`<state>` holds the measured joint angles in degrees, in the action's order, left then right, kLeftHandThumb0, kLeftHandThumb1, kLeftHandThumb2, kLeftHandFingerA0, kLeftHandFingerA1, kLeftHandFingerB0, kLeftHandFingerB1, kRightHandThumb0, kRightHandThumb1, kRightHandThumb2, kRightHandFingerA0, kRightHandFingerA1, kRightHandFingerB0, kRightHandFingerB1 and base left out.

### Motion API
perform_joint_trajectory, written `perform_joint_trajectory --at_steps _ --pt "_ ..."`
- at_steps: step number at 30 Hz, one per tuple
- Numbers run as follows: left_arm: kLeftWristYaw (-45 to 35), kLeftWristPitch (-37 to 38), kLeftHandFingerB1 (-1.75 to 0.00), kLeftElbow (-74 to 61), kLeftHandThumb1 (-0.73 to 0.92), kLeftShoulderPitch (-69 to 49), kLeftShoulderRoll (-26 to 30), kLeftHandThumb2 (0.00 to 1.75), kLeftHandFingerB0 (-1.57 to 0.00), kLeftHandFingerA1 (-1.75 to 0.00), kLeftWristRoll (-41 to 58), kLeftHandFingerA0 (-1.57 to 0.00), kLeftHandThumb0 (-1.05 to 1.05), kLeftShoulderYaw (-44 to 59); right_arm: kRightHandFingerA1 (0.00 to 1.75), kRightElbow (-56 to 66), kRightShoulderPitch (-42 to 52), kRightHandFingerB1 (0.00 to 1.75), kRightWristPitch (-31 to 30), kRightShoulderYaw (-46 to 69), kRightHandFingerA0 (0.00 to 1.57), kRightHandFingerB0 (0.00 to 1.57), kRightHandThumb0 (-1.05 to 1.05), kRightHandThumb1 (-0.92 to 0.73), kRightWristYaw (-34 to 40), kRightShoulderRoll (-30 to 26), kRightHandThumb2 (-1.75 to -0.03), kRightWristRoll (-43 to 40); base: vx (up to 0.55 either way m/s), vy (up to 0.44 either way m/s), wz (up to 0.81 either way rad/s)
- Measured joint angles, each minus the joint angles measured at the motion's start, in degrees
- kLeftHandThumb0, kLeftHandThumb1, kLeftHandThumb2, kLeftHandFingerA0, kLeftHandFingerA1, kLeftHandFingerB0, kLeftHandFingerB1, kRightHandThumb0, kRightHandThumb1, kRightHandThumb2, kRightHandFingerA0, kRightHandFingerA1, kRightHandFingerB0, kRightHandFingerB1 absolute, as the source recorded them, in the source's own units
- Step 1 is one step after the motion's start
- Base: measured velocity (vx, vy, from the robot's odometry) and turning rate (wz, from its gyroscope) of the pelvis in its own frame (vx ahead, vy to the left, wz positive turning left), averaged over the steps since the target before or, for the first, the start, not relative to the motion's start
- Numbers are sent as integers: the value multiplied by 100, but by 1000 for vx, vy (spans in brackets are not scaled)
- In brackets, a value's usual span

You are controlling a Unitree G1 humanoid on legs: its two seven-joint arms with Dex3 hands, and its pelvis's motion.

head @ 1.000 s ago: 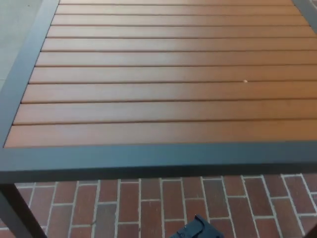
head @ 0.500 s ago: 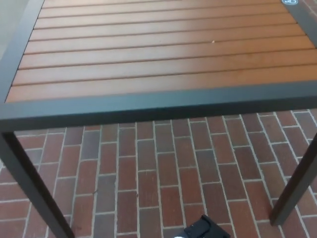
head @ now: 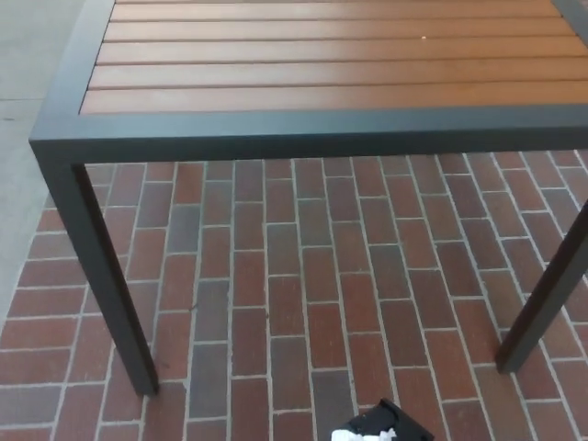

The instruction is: Pick up a piece of paper from the table and walk towards the trash can and throw it into compost

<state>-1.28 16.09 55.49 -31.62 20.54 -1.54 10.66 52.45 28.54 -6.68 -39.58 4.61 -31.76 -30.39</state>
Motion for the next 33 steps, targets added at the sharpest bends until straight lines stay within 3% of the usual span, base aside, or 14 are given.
perform_joint_trajectory --at_steps 6,13,14,16,18,21,26,28,33 --pt "30 20 -75 -84 66 -89 -4 75 -82 -87 -44 -89 -8 -59 175 98 21 160 32 -2 93 70 -25 -55 99 -80 -125 -190 -270 -101 26" --pt "66 23 -73 -37 66 -63 6 72 -82 -89 -100 -91 -9 -115 175 102 18 157 80 -2 94 73 -25 -56 152 -114 -123 -366 -217 -43 45" --pt "74 23 -79 -33 65 -64 5 76 -87 -98 -113 -91 -7 -120 175 103 17 158 97 -3 95 76 -26 -55 160 -118 -125 -375 -110 161 72" --pt "94 28 -79 -42 65 -64 4 76 -87 -98 -124 -91 -7 -118 175 108 18 158 117 -5 95 76 -26 -55 171 -121 -125 -373 -97 207 76" --pt "94 27 -79 -44 63 -53 -57 79 -85 -95 -135 -92 -7 -122 175 117 21 156 129 -11 95 76 -25 -54 191 -124 -125 -365 -112 244 64" --pt "114 41 -71 -75 68 -101 10 65 -80 -86 -139 -88 -11 -72 175 120 23 159 156 -12 96 76 -27 -55 207 -128 -125 -355 -83 369 64" --pt "124 41 -77 -167 67 -116 12 71 -84 -92 -165 -92 -10 -80 175 126 23 158 161 -15 96 76 -26 -54 212 -128 -126 -307 -15 99 81" --pt "144 41 -74 -172 65 -105 29 69 -82 -88 -176 -90 -10 -77 175 132 19 161 160 -19 96 72 -27 -57 214 -127 -119 -272 -25 11 82" --pt "159 44 -74 -195 64 -86 6 68 -83 -88 -174 -90 -9 -70 175 145 7 158 154 -27 96 75 -29 -56 220 -112 -118 -98 -48 -108 83"
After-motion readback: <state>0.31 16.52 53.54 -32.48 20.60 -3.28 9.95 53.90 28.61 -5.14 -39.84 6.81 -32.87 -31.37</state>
